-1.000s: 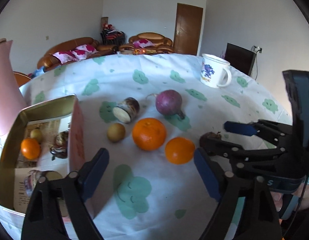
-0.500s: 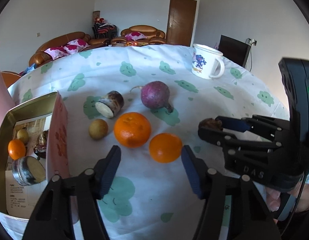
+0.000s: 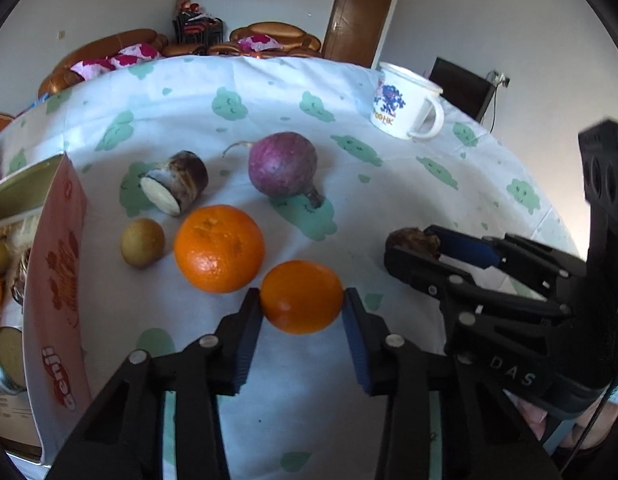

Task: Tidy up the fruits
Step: 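Close the right tool on the brown round fruit while the left tool grasps a mandarin orange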

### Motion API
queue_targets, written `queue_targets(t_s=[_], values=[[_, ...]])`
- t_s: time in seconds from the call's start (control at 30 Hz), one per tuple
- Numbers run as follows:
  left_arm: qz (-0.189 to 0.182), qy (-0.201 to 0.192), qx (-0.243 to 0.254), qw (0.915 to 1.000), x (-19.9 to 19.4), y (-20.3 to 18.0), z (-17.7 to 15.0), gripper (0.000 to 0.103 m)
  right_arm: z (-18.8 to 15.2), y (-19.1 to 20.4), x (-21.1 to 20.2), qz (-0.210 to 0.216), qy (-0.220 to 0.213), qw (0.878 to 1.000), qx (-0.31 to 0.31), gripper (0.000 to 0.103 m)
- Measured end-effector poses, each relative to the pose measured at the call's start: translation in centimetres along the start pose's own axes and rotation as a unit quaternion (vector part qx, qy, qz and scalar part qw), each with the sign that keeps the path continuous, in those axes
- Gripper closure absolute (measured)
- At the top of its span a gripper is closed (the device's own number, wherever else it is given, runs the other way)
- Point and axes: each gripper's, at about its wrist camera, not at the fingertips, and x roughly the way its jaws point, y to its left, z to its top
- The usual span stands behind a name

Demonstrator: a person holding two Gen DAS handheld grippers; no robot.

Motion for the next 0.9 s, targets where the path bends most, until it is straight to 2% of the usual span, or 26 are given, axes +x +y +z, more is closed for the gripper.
queue_targets(t_s=[0.9], values=[[0.031,-0.084,0.020,0.9957,-3.1,-0.8,-0.3,0.061,-0.3,0.6,-2.8,0.014,-0.077,0.997,-0.015,0.060]])
